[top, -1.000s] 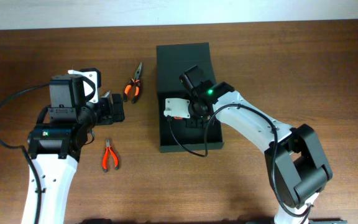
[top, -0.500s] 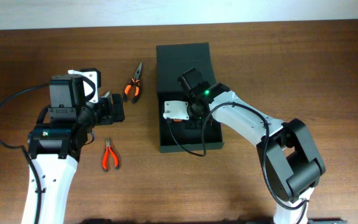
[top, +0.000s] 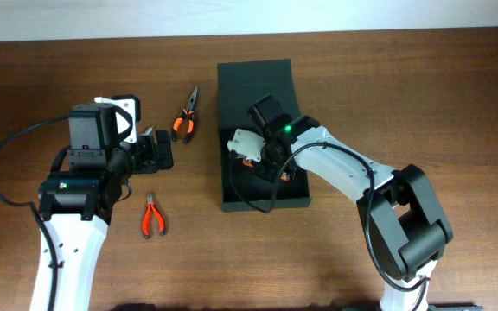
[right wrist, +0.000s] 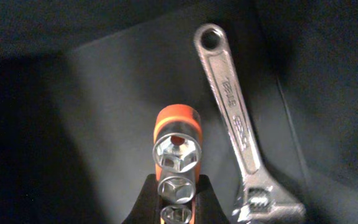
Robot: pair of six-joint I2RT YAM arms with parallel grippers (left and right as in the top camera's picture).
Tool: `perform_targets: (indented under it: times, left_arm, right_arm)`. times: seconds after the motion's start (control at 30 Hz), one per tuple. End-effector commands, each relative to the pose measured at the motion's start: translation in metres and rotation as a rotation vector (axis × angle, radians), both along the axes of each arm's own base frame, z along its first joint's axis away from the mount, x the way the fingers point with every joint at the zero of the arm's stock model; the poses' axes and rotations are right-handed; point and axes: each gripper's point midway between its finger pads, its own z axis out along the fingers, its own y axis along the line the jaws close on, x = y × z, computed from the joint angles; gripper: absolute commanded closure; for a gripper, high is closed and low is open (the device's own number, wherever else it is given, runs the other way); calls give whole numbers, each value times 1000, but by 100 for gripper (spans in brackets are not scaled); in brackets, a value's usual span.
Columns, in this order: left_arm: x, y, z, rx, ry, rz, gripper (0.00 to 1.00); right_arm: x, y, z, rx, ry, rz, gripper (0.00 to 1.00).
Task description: Pack container
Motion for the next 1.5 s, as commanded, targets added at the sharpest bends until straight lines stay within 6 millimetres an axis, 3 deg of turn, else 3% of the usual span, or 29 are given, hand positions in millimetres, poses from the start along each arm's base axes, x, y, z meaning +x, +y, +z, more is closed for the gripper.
perform_targets:
  times: [0.0, 0.27, 0.43, 1.17, 1.47]
  left_arm:
    - [3, 0, 7, 18, -19, -14, 1]
    - [3, 0, 7, 18, -19, -14, 1]
    - [3, 0, 7, 18, -19, -14, 1]
    - [3, 0, 7, 18, -19, -14, 1]
    - [3, 0, 7, 18, -19, -14, 1]
  right_arm:
    - [1, -8, -5, 22, 93, -342, 96]
    - [0, -19, -7, 32, 174, -707, 96]
    - [-1, -35, -10, -19, 174, -888, 96]
    - [-19, -88, -13, -256, 106, -1021, 96]
    - [-23, -90, -13, -276, 115, -1018, 95]
